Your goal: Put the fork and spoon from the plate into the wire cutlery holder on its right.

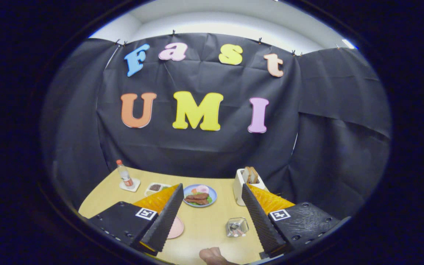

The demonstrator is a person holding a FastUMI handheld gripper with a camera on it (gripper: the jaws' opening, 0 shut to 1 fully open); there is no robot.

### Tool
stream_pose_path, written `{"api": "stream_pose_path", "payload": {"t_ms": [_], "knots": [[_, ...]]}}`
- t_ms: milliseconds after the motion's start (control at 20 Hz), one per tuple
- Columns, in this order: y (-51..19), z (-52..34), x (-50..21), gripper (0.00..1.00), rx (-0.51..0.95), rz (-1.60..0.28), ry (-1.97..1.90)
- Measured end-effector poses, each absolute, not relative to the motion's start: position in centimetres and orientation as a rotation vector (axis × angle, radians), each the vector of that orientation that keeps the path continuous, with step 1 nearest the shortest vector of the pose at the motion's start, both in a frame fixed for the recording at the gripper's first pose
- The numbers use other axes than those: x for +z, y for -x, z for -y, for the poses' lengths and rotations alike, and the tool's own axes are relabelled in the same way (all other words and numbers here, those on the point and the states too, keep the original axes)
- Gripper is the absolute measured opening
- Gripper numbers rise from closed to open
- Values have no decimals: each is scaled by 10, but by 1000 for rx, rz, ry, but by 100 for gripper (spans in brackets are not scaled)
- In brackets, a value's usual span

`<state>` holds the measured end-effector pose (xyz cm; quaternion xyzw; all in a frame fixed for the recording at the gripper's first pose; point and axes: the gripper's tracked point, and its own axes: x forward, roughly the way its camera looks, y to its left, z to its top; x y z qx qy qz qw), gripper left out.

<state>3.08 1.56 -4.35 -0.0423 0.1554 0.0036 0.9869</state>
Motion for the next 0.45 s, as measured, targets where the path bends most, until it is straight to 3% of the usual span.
{"api": "stream_pose_path", "payload": {"t_ms": [200, 450], "knots": [[-13, -35, -17, 95, 91, -139, 29], [-6, -35, -14, 95, 103, -105, 39]]}}
